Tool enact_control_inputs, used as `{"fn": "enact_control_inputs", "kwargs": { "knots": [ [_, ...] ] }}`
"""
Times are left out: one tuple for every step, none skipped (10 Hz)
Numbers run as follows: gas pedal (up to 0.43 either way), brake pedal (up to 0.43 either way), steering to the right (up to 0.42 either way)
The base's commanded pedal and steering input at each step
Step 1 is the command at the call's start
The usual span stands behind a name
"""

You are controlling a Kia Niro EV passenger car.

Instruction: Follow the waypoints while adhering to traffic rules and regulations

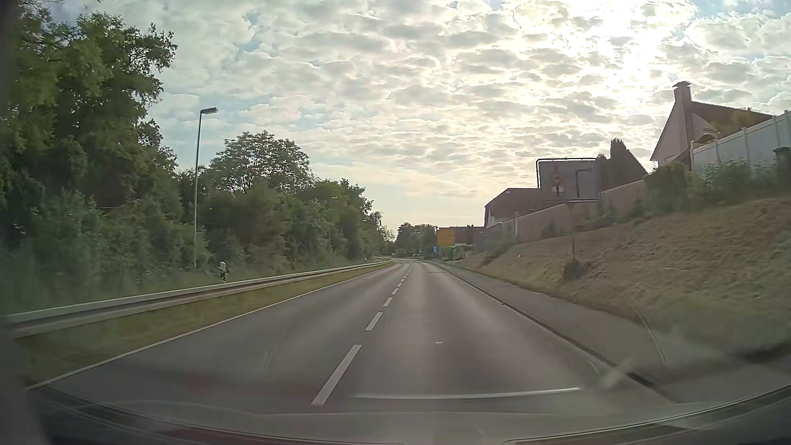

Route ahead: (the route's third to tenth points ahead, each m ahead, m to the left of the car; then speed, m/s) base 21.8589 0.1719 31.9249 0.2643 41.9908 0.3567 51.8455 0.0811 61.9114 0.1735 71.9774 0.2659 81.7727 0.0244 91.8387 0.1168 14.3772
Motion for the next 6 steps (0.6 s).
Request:
{"fn": "enact_control_inputs", "kwargs": {
  "knots": [
    [0.028,0.03,0.002],
    [0.028,0.03,0.002],
    [0.02,0.03,0.002],
    [0.02,0.03,0.002],
    [0.02,0.03,0.001],
    [0.02,0.03,0.0]
  ]
}}
